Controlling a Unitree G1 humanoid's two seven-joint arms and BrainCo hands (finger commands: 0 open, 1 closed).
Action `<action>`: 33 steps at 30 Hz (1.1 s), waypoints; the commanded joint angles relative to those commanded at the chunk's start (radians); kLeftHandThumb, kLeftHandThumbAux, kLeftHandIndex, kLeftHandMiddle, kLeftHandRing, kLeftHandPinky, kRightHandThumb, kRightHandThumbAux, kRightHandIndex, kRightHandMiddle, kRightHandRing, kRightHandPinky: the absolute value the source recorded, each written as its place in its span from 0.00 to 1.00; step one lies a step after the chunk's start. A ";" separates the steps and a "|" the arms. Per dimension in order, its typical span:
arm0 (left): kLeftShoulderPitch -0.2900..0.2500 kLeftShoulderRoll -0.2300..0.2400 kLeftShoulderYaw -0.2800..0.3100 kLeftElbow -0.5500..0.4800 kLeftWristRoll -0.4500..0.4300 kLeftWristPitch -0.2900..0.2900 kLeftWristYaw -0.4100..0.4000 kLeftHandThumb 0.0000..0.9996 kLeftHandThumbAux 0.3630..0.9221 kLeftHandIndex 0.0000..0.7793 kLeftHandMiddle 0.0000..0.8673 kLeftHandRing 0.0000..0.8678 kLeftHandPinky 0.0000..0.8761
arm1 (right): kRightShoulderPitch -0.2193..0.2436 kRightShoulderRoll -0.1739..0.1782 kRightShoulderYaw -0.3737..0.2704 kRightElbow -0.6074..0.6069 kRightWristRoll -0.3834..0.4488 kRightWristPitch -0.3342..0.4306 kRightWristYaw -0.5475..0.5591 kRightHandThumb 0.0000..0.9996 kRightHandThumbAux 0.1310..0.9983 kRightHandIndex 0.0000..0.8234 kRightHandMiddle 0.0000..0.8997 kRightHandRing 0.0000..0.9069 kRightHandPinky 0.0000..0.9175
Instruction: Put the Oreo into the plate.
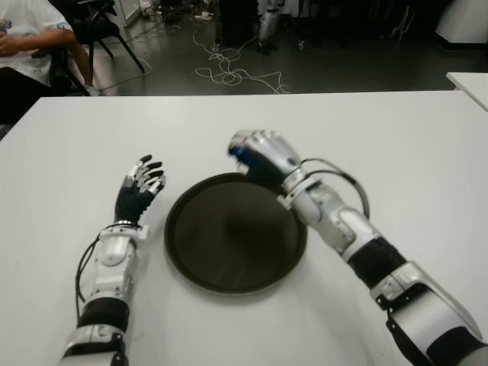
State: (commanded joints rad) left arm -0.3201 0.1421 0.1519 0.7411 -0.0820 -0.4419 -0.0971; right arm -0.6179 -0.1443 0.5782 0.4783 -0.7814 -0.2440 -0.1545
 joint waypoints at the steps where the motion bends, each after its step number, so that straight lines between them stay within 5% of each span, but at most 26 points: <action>1: 0.001 -0.001 -0.001 -0.003 0.000 0.001 0.000 0.11 0.57 0.17 0.25 0.23 0.21 | 0.003 -0.001 0.012 -0.008 0.001 -0.012 0.021 0.69 0.70 0.51 0.65 0.68 0.64; 10: 0.000 -0.002 0.001 0.006 0.000 0.004 0.003 0.11 0.61 0.19 0.26 0.23 0.19 | -0.011 0.007 0.050 -0.060 0.006 -0.031 0.139 0.69 0.70 0.50 0.65 0.69 0.64; 14: -0.003 -0.007 0.005 0.009 -0.006 0.008 0.006 0.11 0.60 0.19 0.27 0.24 0.19 | 0.000 -0.022 0.043 -0.127 0.013 -0.048 0.195 0.69 0.70 0.50 0.65 0.69 0.64; 33: 0.005 -0.011 0.007 -0.008 -0.006 0.003 0.003 0.13 0.61 0.19 0.27 0.24 0.18 | 0.023 -0.062 0.034 -0.130 0.021 -0.098 0.209 0.69 0.69 0.50 0.61 0.64 0.60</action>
State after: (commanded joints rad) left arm -0.3150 0.1311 0.1585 0.7329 -0.0883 -0.4384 -0.0945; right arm -0.5947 -0.2064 0.6127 0.3486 -0.7600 -0.3420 0.0545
